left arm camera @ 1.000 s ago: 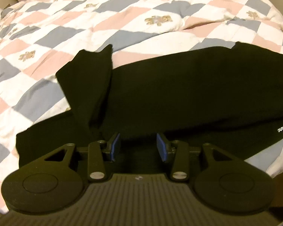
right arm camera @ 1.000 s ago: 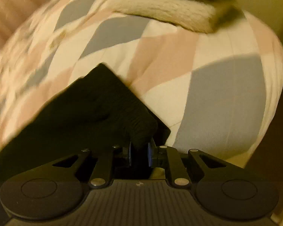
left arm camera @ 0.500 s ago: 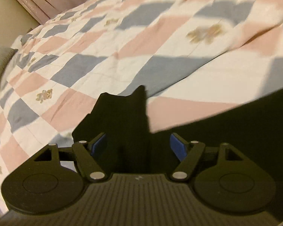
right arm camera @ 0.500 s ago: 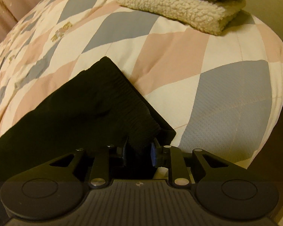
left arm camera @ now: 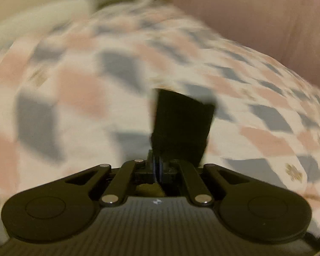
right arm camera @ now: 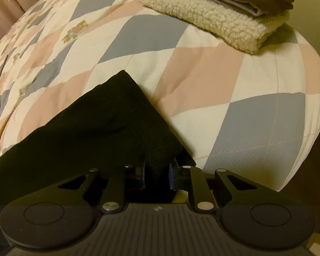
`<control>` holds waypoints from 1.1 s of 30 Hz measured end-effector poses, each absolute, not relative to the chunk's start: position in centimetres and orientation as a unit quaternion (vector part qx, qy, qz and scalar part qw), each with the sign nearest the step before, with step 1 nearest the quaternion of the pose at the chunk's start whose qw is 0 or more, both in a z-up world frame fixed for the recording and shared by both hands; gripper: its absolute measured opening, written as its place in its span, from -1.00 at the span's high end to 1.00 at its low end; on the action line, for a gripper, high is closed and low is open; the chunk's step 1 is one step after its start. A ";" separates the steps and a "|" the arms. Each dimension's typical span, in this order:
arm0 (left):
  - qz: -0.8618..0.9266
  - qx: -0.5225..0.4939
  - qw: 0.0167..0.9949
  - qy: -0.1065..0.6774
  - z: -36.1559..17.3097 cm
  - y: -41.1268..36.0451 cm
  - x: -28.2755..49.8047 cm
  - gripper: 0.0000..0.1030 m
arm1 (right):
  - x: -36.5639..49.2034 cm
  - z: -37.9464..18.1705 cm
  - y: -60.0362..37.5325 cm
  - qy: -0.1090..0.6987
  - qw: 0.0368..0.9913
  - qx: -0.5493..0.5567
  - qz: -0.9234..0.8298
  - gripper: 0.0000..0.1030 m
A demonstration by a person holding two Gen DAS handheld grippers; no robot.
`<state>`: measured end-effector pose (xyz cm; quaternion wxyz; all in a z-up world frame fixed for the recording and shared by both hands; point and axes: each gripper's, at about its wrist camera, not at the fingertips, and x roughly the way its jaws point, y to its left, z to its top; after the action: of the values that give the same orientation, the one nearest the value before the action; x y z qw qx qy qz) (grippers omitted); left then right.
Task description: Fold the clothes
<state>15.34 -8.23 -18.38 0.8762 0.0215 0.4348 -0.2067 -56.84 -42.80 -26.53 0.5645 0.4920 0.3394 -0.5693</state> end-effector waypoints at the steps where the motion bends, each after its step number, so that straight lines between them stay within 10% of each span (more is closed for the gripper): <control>1: -0.194 0.007 0.864 0.465 -19.8 -6.4 16.1 0.92 | -56.8 -26.7 -42.9 0.340 0.561 0.494 -0.571 0.64; 9: -0.117 -0.142 0.811 0.555 -28.9 -0.4 17.3 0.90 | -56.2 -26.9 -43.3 0.352 0.549 0.495 -0.574 0.63; 26: -0.227 0.082 0.841 0.485 -24.8 -0.8 14.0 0.93 | -57.8 -25.2 -40.1 0.349 0.569 0.477 -0.571 0.65; 33: -0.243 0.200 0.831 0.458 -25.4 -1.6 11.4 0.77 | -56.0 -23.4 -38.5 0.382 0.557 0.393 -0.624 0.02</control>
<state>11.37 -1.56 -25.44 0.8312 0.2003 0.4582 -0.2429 -55.98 -38.49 -23.42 0.5568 0.3925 0.3821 -0.6244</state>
